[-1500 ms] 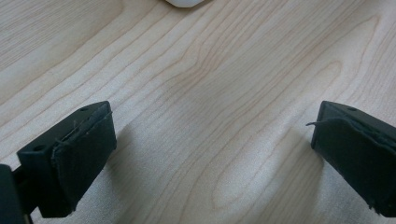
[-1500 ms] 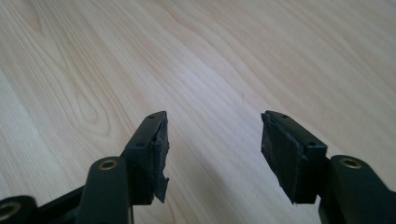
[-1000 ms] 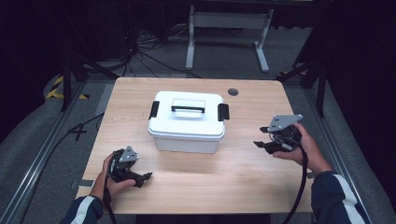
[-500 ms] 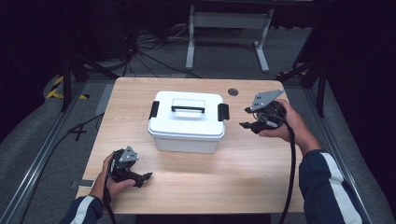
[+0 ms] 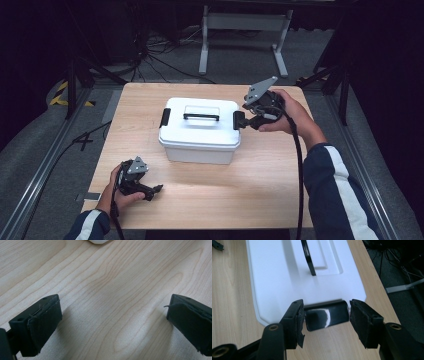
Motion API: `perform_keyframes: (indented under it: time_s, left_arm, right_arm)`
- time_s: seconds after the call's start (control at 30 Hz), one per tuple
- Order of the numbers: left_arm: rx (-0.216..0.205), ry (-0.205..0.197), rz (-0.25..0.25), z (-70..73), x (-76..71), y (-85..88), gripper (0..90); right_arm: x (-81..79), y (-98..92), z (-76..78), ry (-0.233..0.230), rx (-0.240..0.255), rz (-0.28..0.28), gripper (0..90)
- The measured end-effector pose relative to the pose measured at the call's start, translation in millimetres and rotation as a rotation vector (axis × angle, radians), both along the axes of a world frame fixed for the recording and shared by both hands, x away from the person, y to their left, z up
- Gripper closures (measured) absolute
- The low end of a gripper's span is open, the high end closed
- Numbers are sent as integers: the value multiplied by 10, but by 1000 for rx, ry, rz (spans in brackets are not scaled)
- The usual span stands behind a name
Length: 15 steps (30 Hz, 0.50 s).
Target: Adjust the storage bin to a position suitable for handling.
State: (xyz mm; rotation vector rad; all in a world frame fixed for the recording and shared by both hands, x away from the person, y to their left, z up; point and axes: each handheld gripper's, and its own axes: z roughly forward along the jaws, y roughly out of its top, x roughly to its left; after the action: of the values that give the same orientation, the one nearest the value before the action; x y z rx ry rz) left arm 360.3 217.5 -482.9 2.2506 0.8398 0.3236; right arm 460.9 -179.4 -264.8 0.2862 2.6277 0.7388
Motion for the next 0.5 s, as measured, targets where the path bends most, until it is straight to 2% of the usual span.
perform_keyframes:
  time_s: [0.3, 0.5]
  left_arm:
    - [2, 3, -2, 2, 1, 1, 3]
    - [1, 3, -4, 2, 2, 2, 2]
  right_arm:
    - [38, 374, 36, 4, -61, 73, 457]
    - [68, 587, 15, 3, -91, 80, 461]
